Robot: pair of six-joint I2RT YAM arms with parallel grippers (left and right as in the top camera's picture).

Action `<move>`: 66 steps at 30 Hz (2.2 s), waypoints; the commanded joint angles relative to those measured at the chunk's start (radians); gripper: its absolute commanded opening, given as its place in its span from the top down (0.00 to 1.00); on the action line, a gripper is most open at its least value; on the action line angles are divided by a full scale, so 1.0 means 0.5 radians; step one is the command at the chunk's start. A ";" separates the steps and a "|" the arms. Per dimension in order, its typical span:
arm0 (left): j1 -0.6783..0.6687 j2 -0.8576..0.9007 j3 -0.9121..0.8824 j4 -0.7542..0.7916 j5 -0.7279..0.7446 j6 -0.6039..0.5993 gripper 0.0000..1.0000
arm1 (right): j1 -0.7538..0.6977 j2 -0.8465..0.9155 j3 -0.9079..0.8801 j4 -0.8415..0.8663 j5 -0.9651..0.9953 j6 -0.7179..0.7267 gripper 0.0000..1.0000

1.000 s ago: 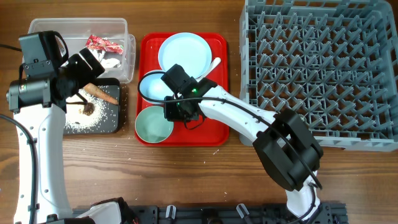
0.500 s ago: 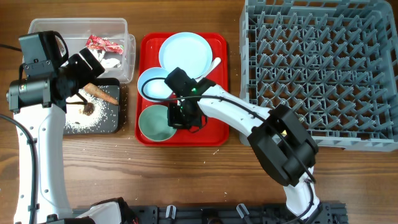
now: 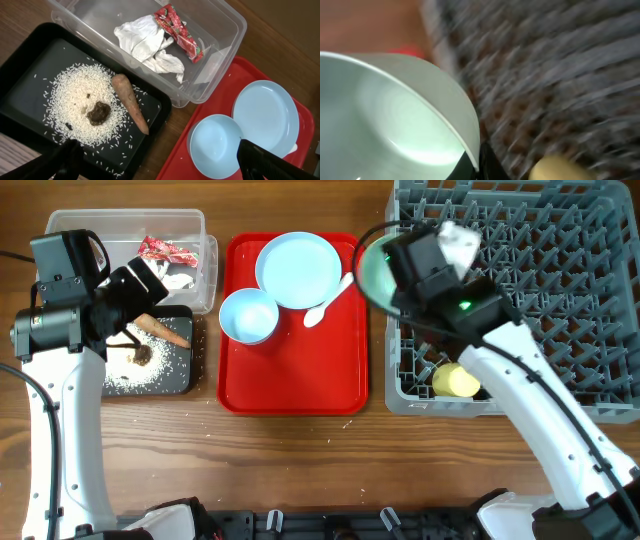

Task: Sort waste into correct bins and load items into the dishwasher rack
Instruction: 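Carry the light-green bowl into the dishwasher rack and lower it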

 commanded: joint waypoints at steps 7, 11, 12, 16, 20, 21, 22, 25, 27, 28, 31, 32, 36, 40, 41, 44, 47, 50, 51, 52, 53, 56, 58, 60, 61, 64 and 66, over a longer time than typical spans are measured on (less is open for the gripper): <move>0.002 -0.024 0.014 -0.002 -0.020 0.031 0.00 | -0.288 0.020 0.009 0.491 0.495 -0.281 0.96; 0.002 -0.024 0.014 -0.002 -0.020 0.031 0.00 | -0.433 0.031 0.025 0.652 0.183 -0.549 0.96; 0.002 -0.024 0.014 -0.002 -0.020 0.031 0.00 | -0.478 0.047 0.038 0.652 0.126 -0.562 0.96; 0.002 -0.024 0.014 -0.002 -0.020 0.031 0.00 | -0.629 0.175 0.053 0.697 0.111 -0.715 0.96; 0.002 -0.024 0.014 -0.002 -0.020 0.031 0.00 | -0.661 0.389 0.090 0.851 0.346 -0.842 0.96; 0.002 -0.024 0.014 -0.002 -0.020 0.031 0.00 | -0.655 0.443 0.090 0.941 0.407 -0.912 0.95; 0.002 -0.024 0.014 -0.002 -0.020 0.031 0.00 | -0.645 0.497 0.090 1.024 0.490 -0.970 0.96; 0.002 -0.024 0.014 -0.002 -0.020 0.031 0.00 | -0.610 0.666 0.090 1.324 0.750 -1.186 0.96; 0.002 -0.024 0.014 -0.002 -0.020 0.031 0.00 | -0.568 0.810 0.090 1.585 0.844 -1.371 0.96; 0.002 -0.024 0.014 -0.002 -0.020 0.031 0.00 | -0.548 0.862 0.089 1.673 0.843 -1.431 0.96; 0.002 -0.024 0.014 -0.002 -0.020 0.031 0.00 | -0.463 1.044 0.089 1.968 0.845 -1.666 0.96; 0.002 -0.024 0.014 -0.002 -0.020 0.031 0.00 | -0.449 1.088 0.089 2.028 0.864 -1.714 0.96; 0.002 -0.024 0.014 -0.002 -0.020 0.031 0.00 | -0.426 1.211 0.089 2.108 0.905 -1.803 0.96; 0.002 -0.024 0.014 -0.002 -0.020 0.031 0.00 | -0.427 1.250 0.089 2.220 0.999 -1.840 0.96; 0.002 -0.024 0.014 -0.002 -0.020 0.031 0.00 | -0.427 1.249 0.089 2.258 1.003 -1.867 0.96; 0.002 -0.024 0.014 -0.002 -0.020 0.031 0.00 | -0.427 1.249 0.089 2.386 1.033 -2.060 0.96; 0.002 -0.024 0.014 -0.002 -0.020 0.031 0.00 | -0.444 1.249 0.089 2.448 1.151 -2.169 0.96; 0.002 -0.024 0.014 -0.002 -0.020 0.031 0.00 | -0.462 1.249 0.088 2.444 1.190 -2.170 0.96; 0.002 -0.024 0.014 -0.002 -0.020 0.031 0.00 | -0.468 1.249 0.088 2.436 1.202 -2.171 0.96; 0.002 -0.024 0.014 -0.002 -0.020 0.031 0.00 | -0.474 1.249 0.088 2.428 1.205 -2.170 0.96; 0.002 -0.024 0.014 -0.002 -0.020 0.031 0.00 | -0.485 1.249 0.088 2.407 1.220 -2.177 0.95; 0.002 -0.024 0.014 -0.002 -0.020 0.031 0.00 | -0.515 1.250 0.085 2.319 1.234 -2.168 0.95; 0.002 -0.024 0.014 -0.002 -0.020 0.031 0.00 | -0.537 1.253 0.084 2.286 1.234 -2.163 0.96; 0.002 -0.024 0.014 -0.002 -0.020 0.031 0.00 | -0.546 1.253 0.084 2.287 1.234 -2.163 0.96; 0.002 -0.024 0.014 -0.002 -0.020 0.031 0.00 | -0.550 1.253 0.084 2.287 1.234 -2.163 0.96; 0.002 -0.024 0.014 -0.002 -0.020 0.031 0.00 | -0.549 1.253 0.084 2.301 1.232 -2.164 0.96; 0.002 -0.024 0.014 -0.002 -0.020 0.031 0.00 | -0.523 1.253 0.084 2.351 1.232 -2.169 0.96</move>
